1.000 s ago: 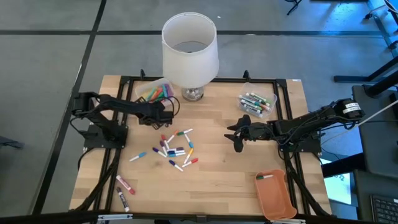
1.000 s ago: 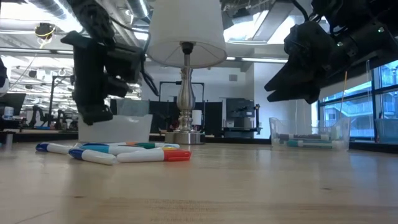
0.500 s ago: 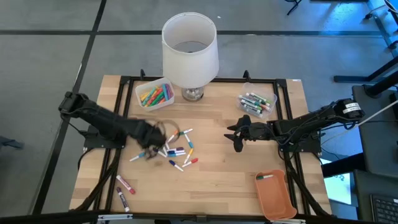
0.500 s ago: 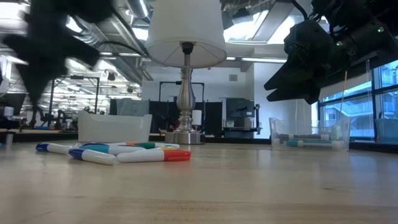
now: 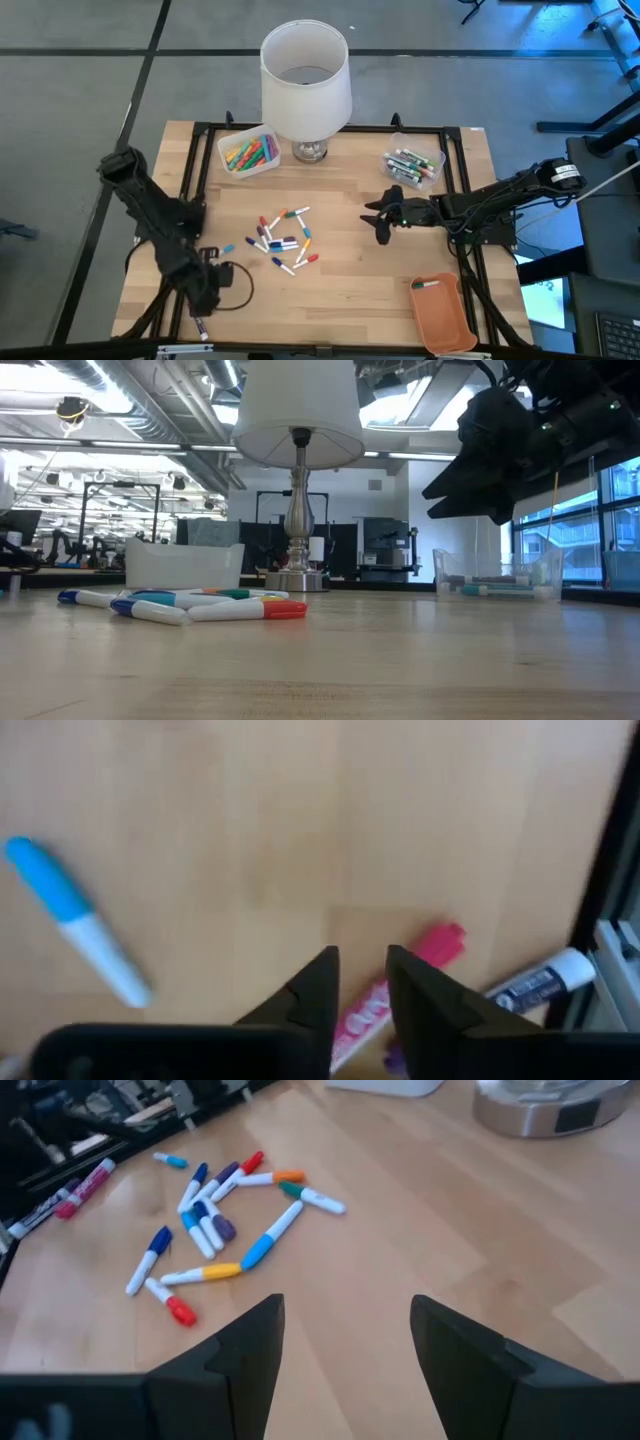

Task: Pick & Place Markers
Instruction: Put the thick pink dry erase marker into the transparent bin

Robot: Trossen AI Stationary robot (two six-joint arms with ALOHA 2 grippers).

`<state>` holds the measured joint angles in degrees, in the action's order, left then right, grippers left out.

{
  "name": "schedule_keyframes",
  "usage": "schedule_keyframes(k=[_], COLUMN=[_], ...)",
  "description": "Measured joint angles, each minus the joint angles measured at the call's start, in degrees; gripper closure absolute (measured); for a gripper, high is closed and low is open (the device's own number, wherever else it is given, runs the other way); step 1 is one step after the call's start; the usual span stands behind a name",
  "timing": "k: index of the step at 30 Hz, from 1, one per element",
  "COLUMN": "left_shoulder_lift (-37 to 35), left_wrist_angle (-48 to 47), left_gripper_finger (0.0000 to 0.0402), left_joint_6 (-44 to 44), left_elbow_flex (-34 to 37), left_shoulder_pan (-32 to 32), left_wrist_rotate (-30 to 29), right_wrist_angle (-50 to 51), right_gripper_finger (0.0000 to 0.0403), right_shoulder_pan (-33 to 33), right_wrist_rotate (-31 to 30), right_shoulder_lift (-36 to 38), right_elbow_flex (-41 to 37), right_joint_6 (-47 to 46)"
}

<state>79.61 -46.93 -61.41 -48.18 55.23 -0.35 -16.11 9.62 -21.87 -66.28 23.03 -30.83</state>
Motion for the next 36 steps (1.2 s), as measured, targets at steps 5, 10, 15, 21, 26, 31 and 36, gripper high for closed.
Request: schedule_keyframes(k=[5, 10, 15, 21, 26, 31, 36], left_shoulder_lift=[4.5, 9.8, 14.6, 17.6, 15.2, 10.1, 5.1], left_wrist_angle=[3.9, 4.2, 3.0, 0.9, -1.8, -1.9, 1.0], left_gripper_finger=[0.0274, 0.0254, 0.0257, 0.0305, 0.0342, 0.0341, 0.0334], left_joint_6=[-0.3, 1.7, 6.5, 12.7, 8.8, -2.4, -9.3], left_elbow_flex=[0.0, 0.0, -0.2, -0.6, -0.4, -0.2, -0.2], left_shoulder_pan=[3.4, 4.5, 4.3, 3.7, -0.1, -6.2, -13.2], left_wrist_rotate=[4.9, 7.9, 8.2, 7.3, -3.1, -19.7, -32.4], right_wrist_angle=[-0.4, -0.3, -0.3, -0.3, -0.4, -1.6, -10.5], right_gripper_finger=[0.0186, 0.0186, 0.0185, 0.0185, 0.0186, 0.0186, 0.0186], right_shoulder_pan=[-0.7, -0.8, -0.9, -0.9, -0.9, -0.9, -0.7], right_wrist_rotate=[-1.1, -1.0, -1.0, -1.0, -1.0, 1.5, 6.0], right_shoulder_lift=[0.0, 0.0, 0.0, 0.0, 0.0, -0.1, -4.3], right_elbow_flex=[0.0, 0.0, 0.0, 0.0, 0.0, 0.0, 0.0], right_joint_6=[1.0, 1.6, 1.6, 1.6, 1.3, 1.7, 1.9])
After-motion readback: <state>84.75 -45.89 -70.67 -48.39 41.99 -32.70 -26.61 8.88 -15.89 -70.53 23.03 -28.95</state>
